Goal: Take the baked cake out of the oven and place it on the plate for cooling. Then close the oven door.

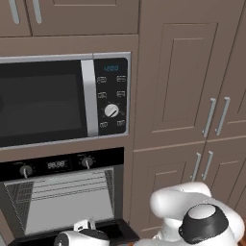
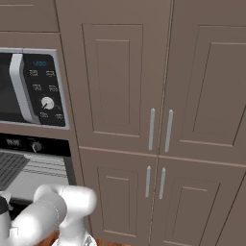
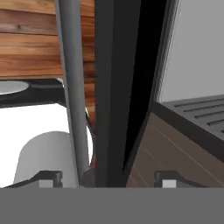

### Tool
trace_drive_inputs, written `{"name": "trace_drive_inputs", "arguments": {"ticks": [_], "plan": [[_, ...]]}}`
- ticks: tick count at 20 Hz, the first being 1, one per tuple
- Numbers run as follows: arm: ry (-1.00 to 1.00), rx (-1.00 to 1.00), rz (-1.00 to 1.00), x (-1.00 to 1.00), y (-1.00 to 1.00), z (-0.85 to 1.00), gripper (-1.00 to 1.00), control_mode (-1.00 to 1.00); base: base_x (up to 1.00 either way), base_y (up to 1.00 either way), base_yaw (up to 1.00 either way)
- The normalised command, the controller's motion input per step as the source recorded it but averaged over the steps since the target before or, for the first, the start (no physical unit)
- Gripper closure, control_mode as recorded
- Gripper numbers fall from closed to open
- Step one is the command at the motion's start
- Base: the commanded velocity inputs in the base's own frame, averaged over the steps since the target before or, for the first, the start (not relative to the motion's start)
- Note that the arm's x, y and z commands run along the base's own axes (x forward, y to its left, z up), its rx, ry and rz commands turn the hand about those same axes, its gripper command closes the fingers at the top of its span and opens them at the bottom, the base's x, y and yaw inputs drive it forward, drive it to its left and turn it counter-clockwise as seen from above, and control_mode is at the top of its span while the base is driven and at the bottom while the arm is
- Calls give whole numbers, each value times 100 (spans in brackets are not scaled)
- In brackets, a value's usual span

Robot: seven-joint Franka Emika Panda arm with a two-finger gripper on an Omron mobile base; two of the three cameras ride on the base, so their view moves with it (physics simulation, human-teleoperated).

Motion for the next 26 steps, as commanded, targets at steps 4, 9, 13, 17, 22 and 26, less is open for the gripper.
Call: {"name": "trace_drive_inputs", "arguments": {"ticks": [4, 9, 13, 17, 22, 26], "plan": [[7, -6, -5, -42, 3, 49, -100, -100, 0, 0, 0], [1, -12, -6, -6, 14, 52, -100, -100, 0, 0, 0], [-2, -13, -2, 19, 14, 21, -100, -100, 0, 0, 0], [-25, -10, 0, 42, 15, -15, -100, -100, 0, 0, 0], [-17, 0, 5, 58, 9, -6, -100, -100, 0, 0, 0], [-1, 0, 3, 59, 22, 0, -100, -100, 0, 0, 0]]}}
